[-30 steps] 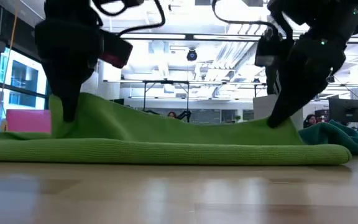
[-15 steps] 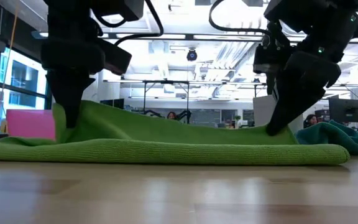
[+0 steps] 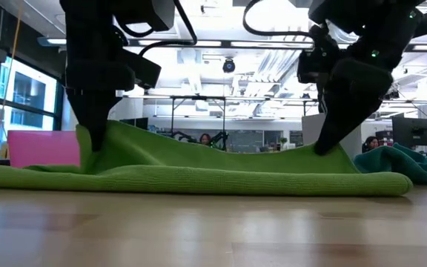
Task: Roll microfiber towels into tight, uniform cylinder then place into a basket
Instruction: Roll the green microfiber cloth
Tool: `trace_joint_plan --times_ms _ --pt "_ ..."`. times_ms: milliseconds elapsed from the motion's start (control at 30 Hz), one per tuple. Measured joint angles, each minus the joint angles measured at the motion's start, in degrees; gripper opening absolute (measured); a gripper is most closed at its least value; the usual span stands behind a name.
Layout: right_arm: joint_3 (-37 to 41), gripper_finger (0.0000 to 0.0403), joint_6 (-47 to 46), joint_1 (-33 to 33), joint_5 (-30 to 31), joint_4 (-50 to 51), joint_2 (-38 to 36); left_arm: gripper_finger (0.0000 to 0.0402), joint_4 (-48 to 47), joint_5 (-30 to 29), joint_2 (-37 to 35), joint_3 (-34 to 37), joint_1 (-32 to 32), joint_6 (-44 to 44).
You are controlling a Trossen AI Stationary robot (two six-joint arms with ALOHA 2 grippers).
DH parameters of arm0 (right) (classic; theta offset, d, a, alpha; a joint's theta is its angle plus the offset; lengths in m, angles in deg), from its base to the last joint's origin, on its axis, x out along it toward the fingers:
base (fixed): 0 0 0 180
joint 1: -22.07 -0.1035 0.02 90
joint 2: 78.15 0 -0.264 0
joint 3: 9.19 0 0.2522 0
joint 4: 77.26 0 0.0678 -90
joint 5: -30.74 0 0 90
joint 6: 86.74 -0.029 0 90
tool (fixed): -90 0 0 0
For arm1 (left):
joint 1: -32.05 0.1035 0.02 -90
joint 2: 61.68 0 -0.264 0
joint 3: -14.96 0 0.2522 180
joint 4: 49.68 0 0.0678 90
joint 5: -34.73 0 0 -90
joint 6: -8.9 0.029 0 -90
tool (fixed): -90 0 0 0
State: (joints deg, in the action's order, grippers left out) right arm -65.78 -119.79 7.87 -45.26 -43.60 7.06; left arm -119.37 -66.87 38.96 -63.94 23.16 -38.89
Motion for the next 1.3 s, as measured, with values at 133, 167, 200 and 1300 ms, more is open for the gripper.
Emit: trace_joint_plan --times_ms 133,167,200,1300 --pt "0.00 0.0000 0.06 -0.03 0.66 0.02 0.00 0.0000 0.00 0.09 0.00 -0.02 0.38 0.00" --pt "0.00 0.0000 0.08 -0.04 0.90 0.04 0.00 0.0000 0.02 0.11 0.00 -0.02 0.38 0.00" --pt "0.00 0.0000 0.27 -0.04 1.18 0.03 0.00 0.0000 0.00 0.17 0.00 -0.02 0.38 0.01" --pt "0.70 0.0112 3.40 -1.54 -0.40 -5.15 2.67 0.0000 0.68 -0.04 0.00 -0.04 1.06 0.00"
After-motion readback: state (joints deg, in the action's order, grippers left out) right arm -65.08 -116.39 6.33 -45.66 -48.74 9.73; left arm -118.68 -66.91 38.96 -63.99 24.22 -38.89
